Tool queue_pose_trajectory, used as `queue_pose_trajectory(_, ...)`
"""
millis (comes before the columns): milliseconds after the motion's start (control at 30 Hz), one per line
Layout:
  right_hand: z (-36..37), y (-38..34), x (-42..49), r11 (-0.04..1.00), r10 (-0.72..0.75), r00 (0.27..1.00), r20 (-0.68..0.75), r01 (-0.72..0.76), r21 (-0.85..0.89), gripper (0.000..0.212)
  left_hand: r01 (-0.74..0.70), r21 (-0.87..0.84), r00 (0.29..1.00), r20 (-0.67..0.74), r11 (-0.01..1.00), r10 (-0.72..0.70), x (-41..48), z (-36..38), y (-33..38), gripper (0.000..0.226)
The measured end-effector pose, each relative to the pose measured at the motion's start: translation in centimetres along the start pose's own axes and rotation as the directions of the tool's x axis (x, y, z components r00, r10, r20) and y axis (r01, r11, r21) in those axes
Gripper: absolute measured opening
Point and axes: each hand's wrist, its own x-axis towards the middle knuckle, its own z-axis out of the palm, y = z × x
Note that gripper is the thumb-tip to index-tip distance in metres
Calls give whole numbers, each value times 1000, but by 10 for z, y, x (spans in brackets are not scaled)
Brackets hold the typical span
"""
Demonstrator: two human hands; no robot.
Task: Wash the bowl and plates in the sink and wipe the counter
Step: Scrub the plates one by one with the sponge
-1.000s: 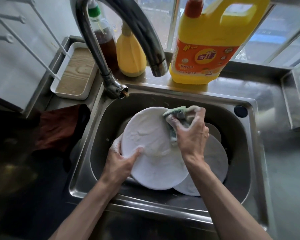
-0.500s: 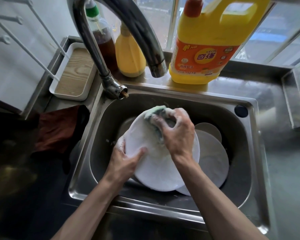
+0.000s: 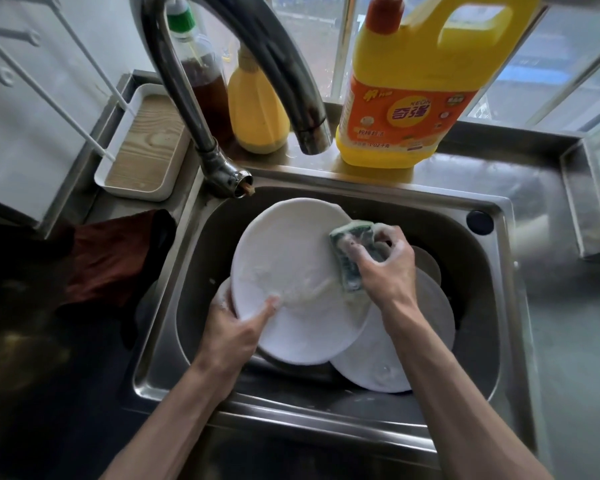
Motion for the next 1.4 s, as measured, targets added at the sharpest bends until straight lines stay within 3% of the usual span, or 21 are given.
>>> queue_pose_trajectory(233, -6, -12, 6, 964, -224, 949, 221, 249, -91, 27, -5, 250, 976, 213, 968, -50, 31, -10, 29, 53)
queue_pose_trajectory(367, 9, -21, -8, 929, -296, 934, 202, 330, -167, 34, -35, 310, 956, 289, 950, -59, 42, -7, 35, 46)
queue_pose_trajectory(467, 29, -34, -30, 835, -407, 906, 118, 421, -354, 33, -31, 242, 964, 265, 970, -35, 37, 1, 32, 47)
queue_pose_trajectory(567, 45, -39, -48, 786, -515, 855, 64, 501, -361, 33, 8, 68, 978, 209, 998, -22, 32, 4, 26, 54)
queue_pose_trajectory(733, 43, -18, -54, 704, -540, 814, 214, 577, -414, 49, 30, -62, 981, 195, 998, -18, 28, 3, 25, 48)
queue_pose_trajectory(867, 34, -10, -43, 616, -522, 768, 371, 641, -459, 65, 58, -70, 967, 251, 996, -39, 29, 2, 23, 52)
queue_pose_trajectory(933, 32, -9, -39, 600, -561, 719, 410, 694, -396, 58, 42, -46, 967, 254, 998, -29, 29, 3, 20, 54)
queue_pose_trajectory(1033, 43, -14, -42, 593, -647, 678, 349, 735, -329, 27, 29, -18, 963, 268, 999, -23, 27, 7, 16, 47)
queue_pose_trajectory(1167, 47, -22, -32, 599, -658, 717, 228, 683, -419, 10, 65, 19, 970, 232, 998, -68, 22, 7, 10, 57)
queue_pose_trajectory(1300, 19, -10, -8, 642, -560, 825, 80, 493, -587, 15, 71, 37, 988, 137, 997, -75, 20, -4, 8, 57)
queue_pose_trajectory(1400, 8, 5, -6, 687, -490, 872, -4, 383, -618, 16, 49, 18, 997, 56, 999, -50, 23, -10, 8, 51)
